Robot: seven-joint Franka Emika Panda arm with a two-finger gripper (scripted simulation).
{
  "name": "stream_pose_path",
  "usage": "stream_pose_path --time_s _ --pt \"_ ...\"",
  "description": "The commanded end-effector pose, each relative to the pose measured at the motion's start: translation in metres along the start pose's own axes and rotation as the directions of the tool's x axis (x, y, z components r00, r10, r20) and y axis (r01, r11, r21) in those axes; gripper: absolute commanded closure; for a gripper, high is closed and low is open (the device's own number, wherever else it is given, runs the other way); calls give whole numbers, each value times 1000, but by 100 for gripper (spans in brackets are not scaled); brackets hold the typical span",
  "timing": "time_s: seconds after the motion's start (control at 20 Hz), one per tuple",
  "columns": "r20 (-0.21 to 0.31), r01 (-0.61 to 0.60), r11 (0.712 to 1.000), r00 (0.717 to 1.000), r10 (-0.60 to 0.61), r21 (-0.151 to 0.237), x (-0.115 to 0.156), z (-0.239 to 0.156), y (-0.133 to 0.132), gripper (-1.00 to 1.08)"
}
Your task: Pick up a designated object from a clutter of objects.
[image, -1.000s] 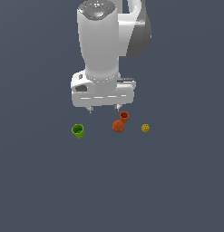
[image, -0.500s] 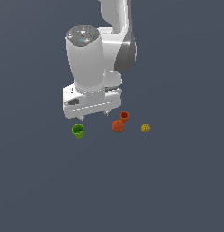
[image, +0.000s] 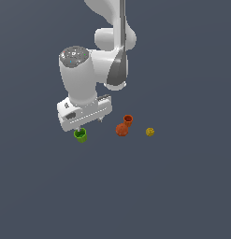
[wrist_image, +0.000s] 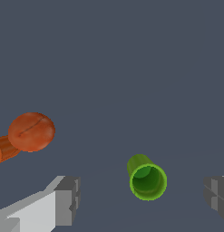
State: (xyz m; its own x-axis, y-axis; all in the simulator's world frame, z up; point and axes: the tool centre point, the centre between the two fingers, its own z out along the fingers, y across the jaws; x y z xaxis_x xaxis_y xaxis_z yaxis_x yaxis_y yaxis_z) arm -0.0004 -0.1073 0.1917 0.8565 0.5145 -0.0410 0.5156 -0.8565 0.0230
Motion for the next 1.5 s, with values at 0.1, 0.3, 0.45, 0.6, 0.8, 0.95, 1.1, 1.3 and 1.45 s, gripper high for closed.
stream_pose_path --time_s 0.1,0.3,0.45,0.6,0.8,0.95,1.1,1.3,1.45 --pt "1 106 994 994 -106 0 -12 19 11 -92" --pt "-1 198 980 980 -198 1 -22 35 19 -92" --pt "-4 267 964 964 -267 3 -30 47 25 -92" --pt "-10 334 943 943 -334 3 -37 59 30 -92" --pt "-19 420 908 908 -419 3 -47 74 35 -92" --pt "-26 473 881 881 -473 2 -54 83 38 -92" --pt "-33 515 857 857 -515 0 -59 90 40 -92" --pt "-40 556 831 831 -555 -3 -64 98 42 -92" --pt "-44 575 818 817 -575 -4 -66 101 43 -92"
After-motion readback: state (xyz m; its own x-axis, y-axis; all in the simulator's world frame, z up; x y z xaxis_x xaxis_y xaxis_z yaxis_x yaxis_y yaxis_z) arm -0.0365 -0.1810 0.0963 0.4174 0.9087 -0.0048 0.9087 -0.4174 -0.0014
